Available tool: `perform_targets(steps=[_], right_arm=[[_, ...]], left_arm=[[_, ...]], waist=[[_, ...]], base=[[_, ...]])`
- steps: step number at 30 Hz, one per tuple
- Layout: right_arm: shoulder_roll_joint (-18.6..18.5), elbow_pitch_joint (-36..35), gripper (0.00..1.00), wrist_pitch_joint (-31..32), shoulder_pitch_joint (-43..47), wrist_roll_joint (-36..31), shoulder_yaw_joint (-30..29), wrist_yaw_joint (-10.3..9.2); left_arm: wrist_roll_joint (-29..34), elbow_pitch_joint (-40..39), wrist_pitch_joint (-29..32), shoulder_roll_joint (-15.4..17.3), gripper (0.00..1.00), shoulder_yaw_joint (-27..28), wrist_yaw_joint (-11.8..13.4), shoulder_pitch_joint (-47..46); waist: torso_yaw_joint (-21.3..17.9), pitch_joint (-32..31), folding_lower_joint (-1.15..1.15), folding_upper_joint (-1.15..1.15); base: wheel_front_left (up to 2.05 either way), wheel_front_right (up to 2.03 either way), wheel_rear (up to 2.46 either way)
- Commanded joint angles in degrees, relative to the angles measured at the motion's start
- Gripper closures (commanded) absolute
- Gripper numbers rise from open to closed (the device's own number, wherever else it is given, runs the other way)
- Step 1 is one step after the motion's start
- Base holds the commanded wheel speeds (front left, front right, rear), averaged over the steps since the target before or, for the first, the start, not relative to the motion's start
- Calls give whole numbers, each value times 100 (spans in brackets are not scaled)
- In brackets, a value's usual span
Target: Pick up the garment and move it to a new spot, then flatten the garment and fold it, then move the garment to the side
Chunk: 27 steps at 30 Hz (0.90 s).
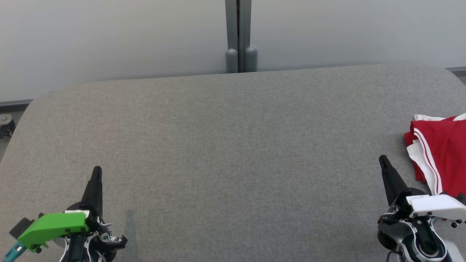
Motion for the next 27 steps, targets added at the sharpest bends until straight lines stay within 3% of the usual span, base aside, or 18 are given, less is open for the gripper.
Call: perform_targets(steps=[1,27], right_arm=[[-30,-25,100,21,80,11,-11,0],[-30,-24,100,21,80,11,-11,0]], left_arm=[[-21,-23,23,40,100,12,-21,-78],[-22,-23,22,40,100,11,-21,-79]], waist=[[0,0,0,0],[0,0,0,0]], base=[[0,0,0],[0,0,0]])
